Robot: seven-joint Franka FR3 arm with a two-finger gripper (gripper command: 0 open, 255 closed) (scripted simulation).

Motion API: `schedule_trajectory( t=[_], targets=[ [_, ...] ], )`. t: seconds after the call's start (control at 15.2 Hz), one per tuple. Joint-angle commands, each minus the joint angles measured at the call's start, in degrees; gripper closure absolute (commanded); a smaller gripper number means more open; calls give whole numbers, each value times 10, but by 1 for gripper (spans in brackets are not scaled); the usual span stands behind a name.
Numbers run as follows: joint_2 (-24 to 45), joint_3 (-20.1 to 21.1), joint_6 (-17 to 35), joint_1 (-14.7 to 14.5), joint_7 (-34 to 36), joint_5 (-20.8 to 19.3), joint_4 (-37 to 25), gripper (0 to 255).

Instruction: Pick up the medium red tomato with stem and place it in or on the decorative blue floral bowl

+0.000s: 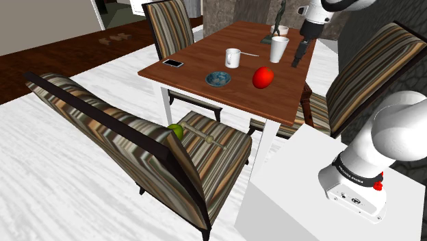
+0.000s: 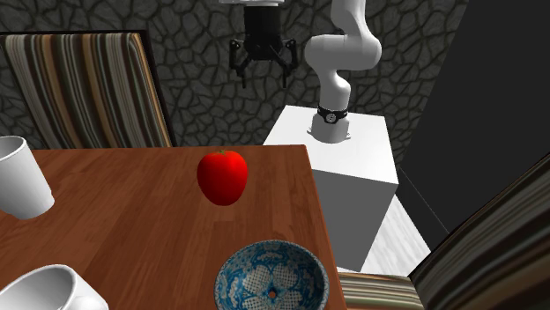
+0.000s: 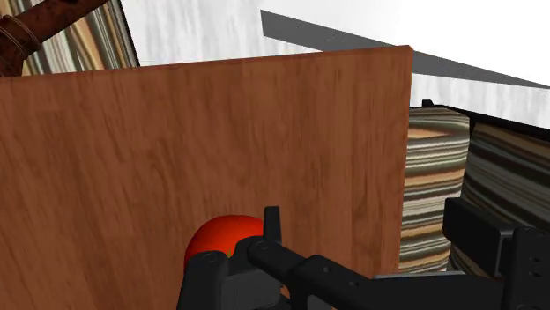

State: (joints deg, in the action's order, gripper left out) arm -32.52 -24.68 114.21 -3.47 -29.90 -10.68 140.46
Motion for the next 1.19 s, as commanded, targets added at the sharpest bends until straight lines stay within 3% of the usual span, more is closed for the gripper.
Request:
schedule_trajectory(
  t=[0.0,0.33,0.59,0.66,1.12],
  targets=[
    [36,-39,42,-17,-62,12,-14,0],
    [141,-134,118,-84,-222,93,-73,0],
    [246,-208,145,-144,-384,220,-141,0],
    [267,-217,144,-150,-414,247,-155,0],
    [313,-218,185,-156,-451,302,-139,0]
  ],
)
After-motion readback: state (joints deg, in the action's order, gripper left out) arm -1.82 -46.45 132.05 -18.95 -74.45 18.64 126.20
